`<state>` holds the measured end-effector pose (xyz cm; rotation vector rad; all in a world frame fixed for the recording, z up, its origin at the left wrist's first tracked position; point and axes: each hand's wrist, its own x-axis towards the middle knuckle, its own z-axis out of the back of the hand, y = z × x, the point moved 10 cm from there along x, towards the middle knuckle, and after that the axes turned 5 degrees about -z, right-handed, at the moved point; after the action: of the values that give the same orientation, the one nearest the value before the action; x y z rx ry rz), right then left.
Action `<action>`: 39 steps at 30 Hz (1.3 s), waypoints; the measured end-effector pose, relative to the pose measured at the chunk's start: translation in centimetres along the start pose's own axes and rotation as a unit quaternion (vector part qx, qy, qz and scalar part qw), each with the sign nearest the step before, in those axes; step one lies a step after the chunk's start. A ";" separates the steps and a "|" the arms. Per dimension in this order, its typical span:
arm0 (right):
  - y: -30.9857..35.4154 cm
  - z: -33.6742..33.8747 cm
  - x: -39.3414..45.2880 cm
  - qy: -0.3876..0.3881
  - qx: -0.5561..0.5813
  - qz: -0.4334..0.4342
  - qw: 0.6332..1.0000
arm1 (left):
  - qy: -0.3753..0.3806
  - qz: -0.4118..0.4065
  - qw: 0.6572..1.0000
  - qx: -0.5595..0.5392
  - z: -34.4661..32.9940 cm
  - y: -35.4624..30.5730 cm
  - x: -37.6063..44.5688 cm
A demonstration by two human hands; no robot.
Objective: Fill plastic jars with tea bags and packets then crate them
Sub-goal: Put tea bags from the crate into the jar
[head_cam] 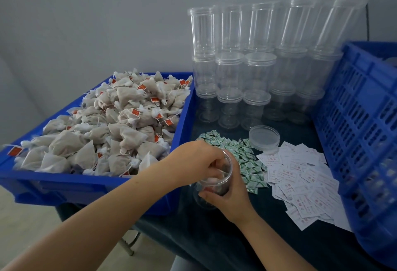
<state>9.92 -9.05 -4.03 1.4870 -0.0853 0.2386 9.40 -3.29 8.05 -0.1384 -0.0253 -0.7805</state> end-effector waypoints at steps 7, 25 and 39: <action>-0.4 0.0 -0.1 -0.004 -0.013 0.006 1.000 | -0.099 0.004 0.995 -0.015 2.5 1.4 -1.1; 0.4 0.2 -0.4 -0.004 -0.039 -0.009 0.999 | -0.137 0.281 0.945 0.098 2.1 13.6 -7.9; 0.2 0.1 -0.4 -0.004 -0.044 -0.014 0.999 | -0.119 0.285 0.934 0.182 2.3 13.9 -7.8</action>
<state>9.44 -9.16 -3.88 1.4000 -0.0811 0.2046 13.64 12.23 8.20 0.1134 -0.3440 -0.1647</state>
